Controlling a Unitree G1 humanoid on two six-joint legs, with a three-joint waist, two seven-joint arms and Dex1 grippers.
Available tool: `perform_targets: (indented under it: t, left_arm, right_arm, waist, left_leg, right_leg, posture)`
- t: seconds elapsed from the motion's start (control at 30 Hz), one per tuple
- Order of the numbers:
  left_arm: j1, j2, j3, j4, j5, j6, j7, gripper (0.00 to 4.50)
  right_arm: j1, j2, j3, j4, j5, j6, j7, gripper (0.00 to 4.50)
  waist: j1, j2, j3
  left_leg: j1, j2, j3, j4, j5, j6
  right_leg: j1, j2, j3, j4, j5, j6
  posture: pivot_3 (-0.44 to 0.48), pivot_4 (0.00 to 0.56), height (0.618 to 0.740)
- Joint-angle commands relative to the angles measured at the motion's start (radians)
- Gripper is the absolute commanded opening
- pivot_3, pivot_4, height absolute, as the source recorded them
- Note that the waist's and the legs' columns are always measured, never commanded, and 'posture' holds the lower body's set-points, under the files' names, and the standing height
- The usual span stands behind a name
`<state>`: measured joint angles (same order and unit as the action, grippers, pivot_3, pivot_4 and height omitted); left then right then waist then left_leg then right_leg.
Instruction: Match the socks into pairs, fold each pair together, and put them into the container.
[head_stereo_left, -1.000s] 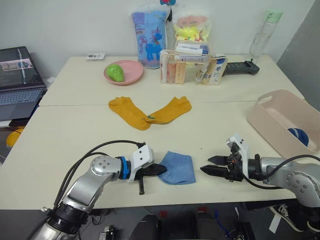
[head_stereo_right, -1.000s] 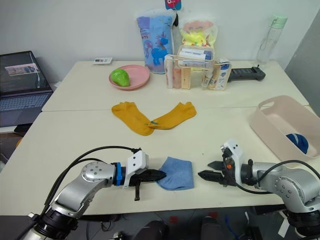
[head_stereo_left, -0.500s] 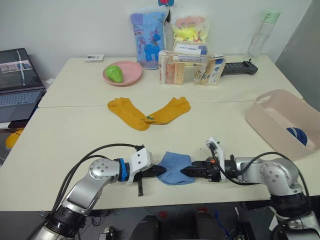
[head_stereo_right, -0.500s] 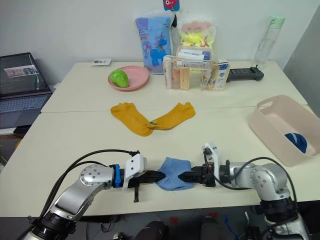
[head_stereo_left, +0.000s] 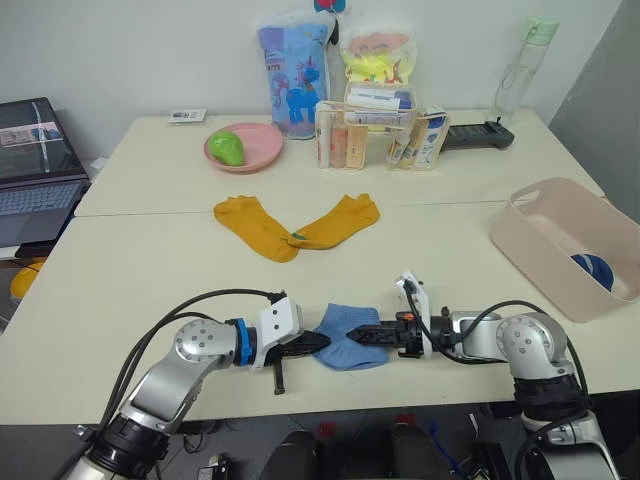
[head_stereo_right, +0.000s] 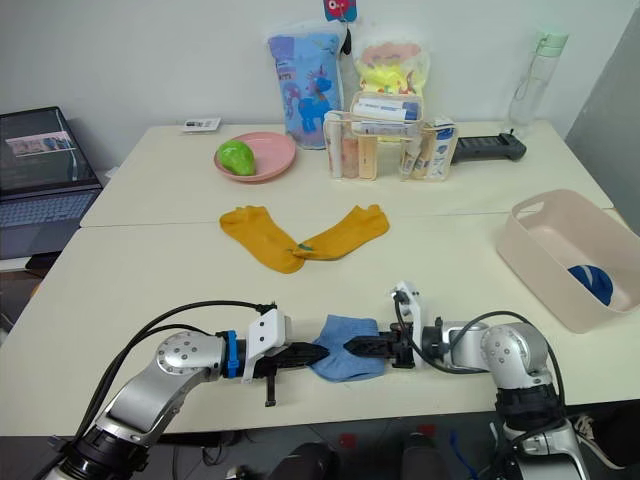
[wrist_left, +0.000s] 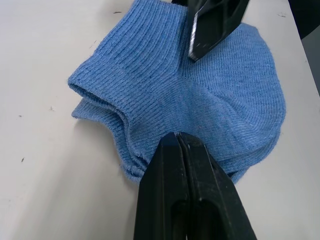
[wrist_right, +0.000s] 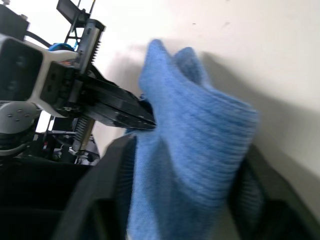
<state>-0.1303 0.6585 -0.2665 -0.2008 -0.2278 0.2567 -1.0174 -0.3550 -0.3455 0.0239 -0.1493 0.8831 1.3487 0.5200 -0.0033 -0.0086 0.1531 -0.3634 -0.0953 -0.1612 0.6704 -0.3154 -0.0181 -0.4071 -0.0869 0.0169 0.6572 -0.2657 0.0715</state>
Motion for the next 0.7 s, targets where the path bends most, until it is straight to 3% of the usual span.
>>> perform_targets:
  t: [0.03,0.13,0.17,0.23,0.33,0.57,0.7]
  left_arm:
    - [0.017,0.012,-0.006,0.018,0.014,0.03,-0.003,0.0]
    - [0.013,0.013,-0.002,0.015,0.011,0.031,-0.004,0.0]
    - [0.012,0.012,0.001,0.014,0.008,0.03,-0.005,0.0]
    - [0.004,0.002,0.03,-0.017,-0.044,0.053,-0.011,0.0]
    - [-0.029,0.004,0.098,-0.097,-0.168,0.15,-0.023,0.55]
    - [-0.142,0.011,0.191,-0.217,-0.368,0.361,-0.006,2.81]
    - [-0.37,-0.073,0.162,-0.124,-0.358,0.35,0.009,4.14]
  right_arm:
    - [-0.002,-0.008,0.013,-0.01,-0.009,-0.014,0.023,1.27]
    - [0.005,-0.011,0.017,-0.011,-0.018,-0.024,0.029,0.2]
    - [0.006,-0.009,0.014,-0.012,-0.017,-0.025,0.03,0.03]
    - [0.011,-0.016,-0.001,-0.031,-0.01,-0.022,0.03,0.03]
    - [0.02,-0.055,-0.051,-0.086,0.007,-0.027,0.032,0.0]
    - [0.037,-0.152,-0.204,-0.224,0.07,-0.015,0.011,0.0]
    - [0.006,-0.321,-0.297,-0.336,0.008,-0.067,-0.007,0.0]
  waist:
    - [0.0,0.0,0.0]
    - [0.0,-0.001,-0.003]
    - [0.0,-0.002,-0.003]
    - [0.0,-0.002,-0.003]
    - [0.003,-0.001,-0.002]
    - [0.002,-0.001,-0.002]
    - [0.01,-0.001,0.001]
  left_leg:
    - [0.0,0.0,0.0,0.0,0.0,0.0]
    - [0.001,0.0,0.0,0.0,0.0,0.0]
    - [0.001,0.0,0.0,0.0,0.0,0.0]
    - [0.001,0.0,0.0,0.0,0.0,0.0]
    - [0.0,0.0,0.0,0.0,0.0,0.0]
    - [-0.001,0.0,0.0,0.0,0.0,0.0]
    - [-0.003,-0.001,-0.001,0.002,0.0,0.0]
  right_leg:
    - [0.0,0.0,0.0,0.0,0.0,0.0]
    - [0.0,0.0,0.0,0.0,0.0,0.0]
    - [0.001,0.0,0.0,0.0,0.0,0.0]
    - [0.001,0.0,0.0,0.0,0.0,0.0]
    - [0.0,0.0,0.0,0.0,0.0,0.0]
    - [-0.001,0.0,0.0,0.0,0.0,0.0]
    - [-0.001,0.0,-0.001,0.001,0.0,0.0]
  posture:
    - [0.0,0.15,0.74]
    - [0.0,0.15,0.74]
    - [0.0,0.15,0.74]
    - [0.0,0.15,0.74]
    - [0.0,0.15,0.74]
    - [0.0,0.15,0.74]
    - [0.0,0.15,0.74]
